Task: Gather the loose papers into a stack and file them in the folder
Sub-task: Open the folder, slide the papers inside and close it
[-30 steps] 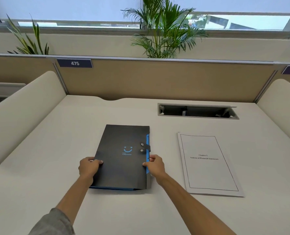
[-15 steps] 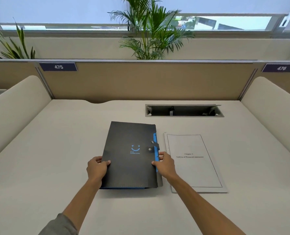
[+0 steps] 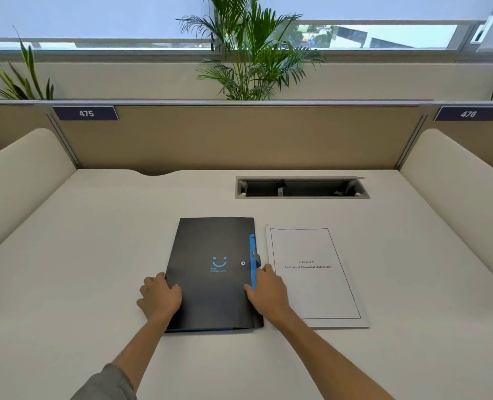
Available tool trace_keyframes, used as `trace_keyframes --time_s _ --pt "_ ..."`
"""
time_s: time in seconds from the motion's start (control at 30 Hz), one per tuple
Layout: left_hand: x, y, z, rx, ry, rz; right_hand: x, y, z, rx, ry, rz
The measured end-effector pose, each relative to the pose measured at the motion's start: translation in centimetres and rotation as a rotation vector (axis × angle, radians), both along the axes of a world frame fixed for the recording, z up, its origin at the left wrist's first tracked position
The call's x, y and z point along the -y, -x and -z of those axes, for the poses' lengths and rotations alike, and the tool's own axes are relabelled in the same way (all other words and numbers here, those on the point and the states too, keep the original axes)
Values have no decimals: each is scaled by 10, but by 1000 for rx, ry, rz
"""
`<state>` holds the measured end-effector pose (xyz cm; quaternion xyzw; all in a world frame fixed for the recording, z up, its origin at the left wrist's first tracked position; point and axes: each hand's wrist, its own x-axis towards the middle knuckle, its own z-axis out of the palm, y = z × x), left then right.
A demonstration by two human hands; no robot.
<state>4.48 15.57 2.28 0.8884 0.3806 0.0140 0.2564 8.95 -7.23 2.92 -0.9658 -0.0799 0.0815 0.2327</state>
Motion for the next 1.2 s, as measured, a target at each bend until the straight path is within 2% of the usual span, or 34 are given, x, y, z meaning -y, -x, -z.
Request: trace_keyframes --time_s 0.13,0.27,0.4,0.53,0.67,0.93,1.03,1.2 --pt "14 -1 1 37 -96 23 18 -4 -4 105 -113 -17" --pt "41 -1 0 153 -229 100 56 -9 -7 174 -179 -3" --pt "80 -2 -1 305 -242 276 102 -11 -2 188 -83 5" --pt "125 -5 -3 423 -130 439 136 -13 5 128 96 -20" --pt "165 -11 2 345 -89 519 152 -13 10 88 171 -52" --pt "220 -24 1 -17 -185 471 158 -15 16 57 155 -96" --pt "230 -30 3 -24 -79 377 160 -15 17 47 134 -98" --pt "240 -39 -2 82 180 256 164 -17 17 47 104 -109"
